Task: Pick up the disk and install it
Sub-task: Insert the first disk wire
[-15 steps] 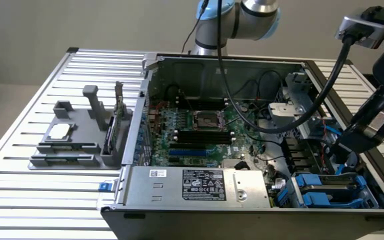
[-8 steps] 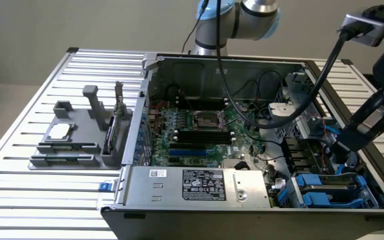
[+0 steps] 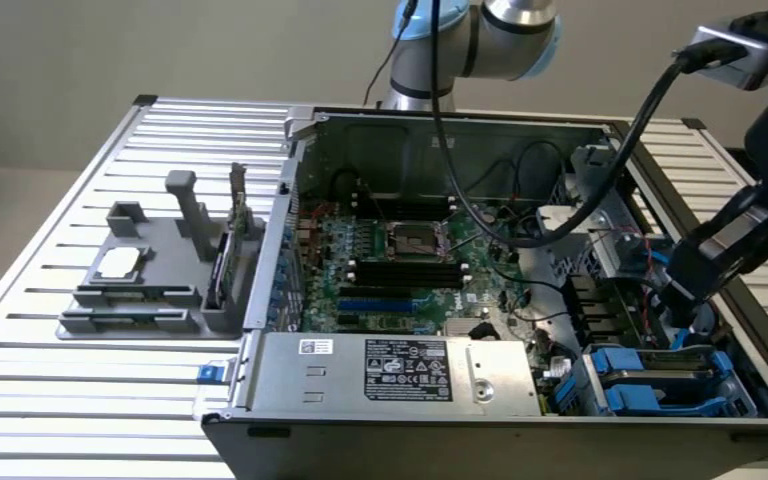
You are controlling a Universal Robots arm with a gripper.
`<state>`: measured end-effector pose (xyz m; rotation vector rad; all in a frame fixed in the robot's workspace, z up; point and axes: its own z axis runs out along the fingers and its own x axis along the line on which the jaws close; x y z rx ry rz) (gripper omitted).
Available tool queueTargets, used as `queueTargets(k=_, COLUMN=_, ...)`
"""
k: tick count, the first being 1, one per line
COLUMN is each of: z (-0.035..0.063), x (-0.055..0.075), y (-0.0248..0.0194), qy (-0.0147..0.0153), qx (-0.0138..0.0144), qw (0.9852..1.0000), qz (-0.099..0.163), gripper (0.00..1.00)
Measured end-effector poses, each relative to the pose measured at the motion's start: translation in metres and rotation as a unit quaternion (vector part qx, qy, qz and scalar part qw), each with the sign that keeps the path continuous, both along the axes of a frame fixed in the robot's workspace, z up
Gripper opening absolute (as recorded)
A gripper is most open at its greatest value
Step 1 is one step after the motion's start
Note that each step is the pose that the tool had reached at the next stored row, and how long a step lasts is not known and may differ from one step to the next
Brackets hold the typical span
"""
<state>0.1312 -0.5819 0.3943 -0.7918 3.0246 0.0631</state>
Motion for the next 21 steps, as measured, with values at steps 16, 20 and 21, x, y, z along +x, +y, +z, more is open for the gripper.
queueTargets(k=16, z=-0.0031, x=0.0, y=0.0, qy=0.0, qx=0.0001, qw=0.9907, qz=-0.136, gripper=0.3)
queueTargets(k=20, z=-0.0039, x=0.0, y=0.0, qy=0.0, qx=0.0001, qw=0.9855, qz=-0.17, gripper=0.3)
queueTargets(k=21, z=-0.0041, x=0.0, y=0.0, qy=0.0, qx=0.0001, qw=0.984, qz=-0.178, gripper=0.3)
